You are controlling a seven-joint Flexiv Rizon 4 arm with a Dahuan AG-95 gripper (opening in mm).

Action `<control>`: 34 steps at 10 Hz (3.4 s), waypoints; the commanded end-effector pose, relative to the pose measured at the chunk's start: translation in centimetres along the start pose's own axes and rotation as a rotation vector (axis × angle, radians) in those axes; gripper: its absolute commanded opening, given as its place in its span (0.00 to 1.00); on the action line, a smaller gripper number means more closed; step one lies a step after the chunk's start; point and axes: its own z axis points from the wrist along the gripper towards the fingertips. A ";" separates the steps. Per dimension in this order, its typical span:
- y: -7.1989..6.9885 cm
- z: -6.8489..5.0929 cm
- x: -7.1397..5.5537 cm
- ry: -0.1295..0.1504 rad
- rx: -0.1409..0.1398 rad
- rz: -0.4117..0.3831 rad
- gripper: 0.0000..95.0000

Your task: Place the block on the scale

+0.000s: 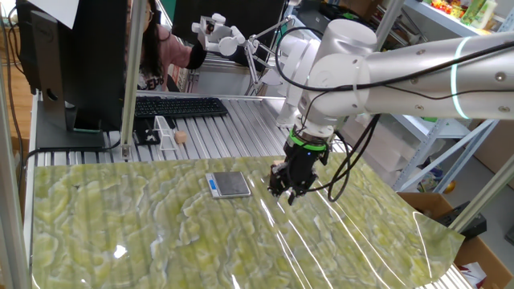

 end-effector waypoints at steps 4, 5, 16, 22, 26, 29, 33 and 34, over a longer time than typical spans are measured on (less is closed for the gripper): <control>0.0 0.0 0.0 0.000 0.001 -0.001 0.00; 0.0 0.0 0.0 0.000 0.001 -0.001 0.00; 0.0 0.1 0.2 -0.012 -0.013 -0.032 0.00; 0.0 0.2 0.3 0.034 -0.016 -0.028 0.00; 0.0 0.3 0.3 0.025 -0.017 -0.028 0.00; 0.0 0.3 0.3 -0.008 -0.015 -0.037 0.00; -0.5 -1.0 -2.0 -0.044 -0.016 -0.082 0.00; -0.7 -1.4 -2.6 -0.046 -0.014 -0.087 0.00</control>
